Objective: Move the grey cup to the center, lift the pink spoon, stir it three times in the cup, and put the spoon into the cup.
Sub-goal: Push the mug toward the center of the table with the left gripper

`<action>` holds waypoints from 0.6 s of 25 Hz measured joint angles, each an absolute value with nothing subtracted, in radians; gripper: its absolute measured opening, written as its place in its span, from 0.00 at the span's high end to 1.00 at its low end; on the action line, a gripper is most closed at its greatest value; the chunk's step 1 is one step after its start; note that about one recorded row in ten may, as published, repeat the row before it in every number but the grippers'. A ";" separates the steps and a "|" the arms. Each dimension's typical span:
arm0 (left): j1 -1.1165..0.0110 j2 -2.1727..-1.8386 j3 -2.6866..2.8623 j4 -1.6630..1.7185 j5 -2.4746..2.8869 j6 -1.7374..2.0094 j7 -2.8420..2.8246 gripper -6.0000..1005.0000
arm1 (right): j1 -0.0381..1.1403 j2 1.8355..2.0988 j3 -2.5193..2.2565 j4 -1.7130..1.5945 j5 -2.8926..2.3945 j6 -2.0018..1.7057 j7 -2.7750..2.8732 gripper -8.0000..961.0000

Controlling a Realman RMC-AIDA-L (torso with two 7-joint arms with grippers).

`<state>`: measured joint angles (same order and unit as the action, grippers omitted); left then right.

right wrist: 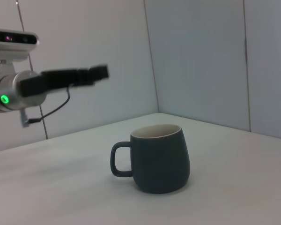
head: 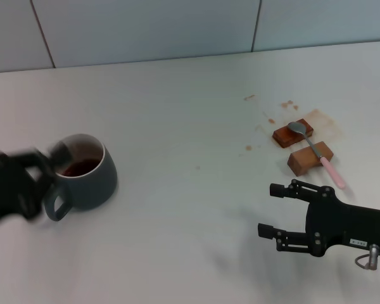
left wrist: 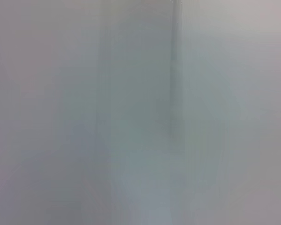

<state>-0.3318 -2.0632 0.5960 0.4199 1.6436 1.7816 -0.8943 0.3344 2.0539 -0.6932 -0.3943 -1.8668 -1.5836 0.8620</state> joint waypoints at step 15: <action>-0.384 -2.070 0.361 0.157 1.478 1.248 0.068 1.00 | 0.331 2.062 -0.675 -0.395 -1.858 -1.583 0.862 0.15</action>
